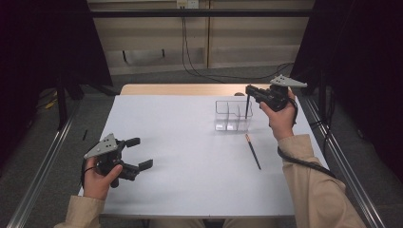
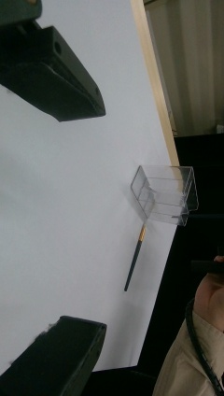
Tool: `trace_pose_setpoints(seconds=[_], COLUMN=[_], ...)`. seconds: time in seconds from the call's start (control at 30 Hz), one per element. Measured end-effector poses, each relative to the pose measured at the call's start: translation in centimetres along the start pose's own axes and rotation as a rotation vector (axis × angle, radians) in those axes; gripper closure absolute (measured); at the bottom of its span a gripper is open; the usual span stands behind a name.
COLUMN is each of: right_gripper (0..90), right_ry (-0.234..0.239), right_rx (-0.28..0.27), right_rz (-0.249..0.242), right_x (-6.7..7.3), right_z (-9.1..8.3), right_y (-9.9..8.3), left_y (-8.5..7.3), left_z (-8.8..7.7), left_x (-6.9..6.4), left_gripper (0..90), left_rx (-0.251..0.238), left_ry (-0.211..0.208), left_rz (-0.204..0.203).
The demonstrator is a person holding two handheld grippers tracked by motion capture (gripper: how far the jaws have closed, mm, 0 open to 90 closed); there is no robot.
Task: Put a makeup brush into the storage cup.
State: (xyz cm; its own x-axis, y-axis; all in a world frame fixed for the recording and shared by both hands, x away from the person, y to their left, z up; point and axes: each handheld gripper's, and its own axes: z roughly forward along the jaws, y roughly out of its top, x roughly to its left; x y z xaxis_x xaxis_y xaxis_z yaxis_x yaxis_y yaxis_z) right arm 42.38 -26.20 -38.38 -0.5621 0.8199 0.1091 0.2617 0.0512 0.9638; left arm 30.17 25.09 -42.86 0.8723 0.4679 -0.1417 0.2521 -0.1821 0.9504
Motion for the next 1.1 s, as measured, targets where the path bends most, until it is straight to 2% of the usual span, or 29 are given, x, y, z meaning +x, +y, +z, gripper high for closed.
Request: trace_pose_setpoints(seconds=[0.17, 0.47, 0.5, 0.53, 0.57, 0.6, 0.7, 0.9, 1.1], right_gripper=[84.9, 84.5, 81.8, 72.5, 58.5, 50.3, 36.5, 21.6, 17.1], right_ry=[0.003, 0.016, 0.014, 0.020, 0.020, 0.015, 0.008, 0.017, 0.037], right_rx=[0.001, 0.012, 0.015, 0.014, 0.007, 0.006, 0.003, -0.019, -0.027], right_rz=[0.010, 0.012, 0.006, 0.004, 0.008, 0.010, 0.010, 0.021, 0.014], right_x=[-0.1, 0.2, 0.2, 0.2, 0.2, 0.2, 0.4, 0.5, 0.9], right_z=[-0.1, -0.1, -0.1, -0.1, -0.1, -0.1, -0.3, -1.1, -1.9], right_y=[-0.5, -0.9, -0.9, -0.9, -0.8, -0.8, -0.7, -0.8, -1.1], left_y=[-0.1, -0.1, -0.1, -0.1, -0.1, -0.1, -0.1, -0.2, -0.2], left_z=[-0.1, -0.1, -0.1, -0.1, -0.1, -0.1, -0.1, -0.1, -0.3], left_x=[0.0, -0.1, -0.1, -0.1, -0.1, 0.0, -0.1, -0.2, -0.2], left_gripper=[0.2, 0.2, 0.2, 0.2, 0.2, 0.2, 0.2, 0.2, 0.2], left_rx=[-0.005, -0.001, -0.002, -0.002, -0.002, -0.003, -0.002, 0.002, -0.002], left_ry=[0.004, 0.002, 0.002, 0.003, 0.003, 0.002, 0.008, 0.013, 0.016], left_rz=[-0.011, -0.003, -0.003, -0.003, -0.003, -0.006, -0.010, -0.007, -0.007])
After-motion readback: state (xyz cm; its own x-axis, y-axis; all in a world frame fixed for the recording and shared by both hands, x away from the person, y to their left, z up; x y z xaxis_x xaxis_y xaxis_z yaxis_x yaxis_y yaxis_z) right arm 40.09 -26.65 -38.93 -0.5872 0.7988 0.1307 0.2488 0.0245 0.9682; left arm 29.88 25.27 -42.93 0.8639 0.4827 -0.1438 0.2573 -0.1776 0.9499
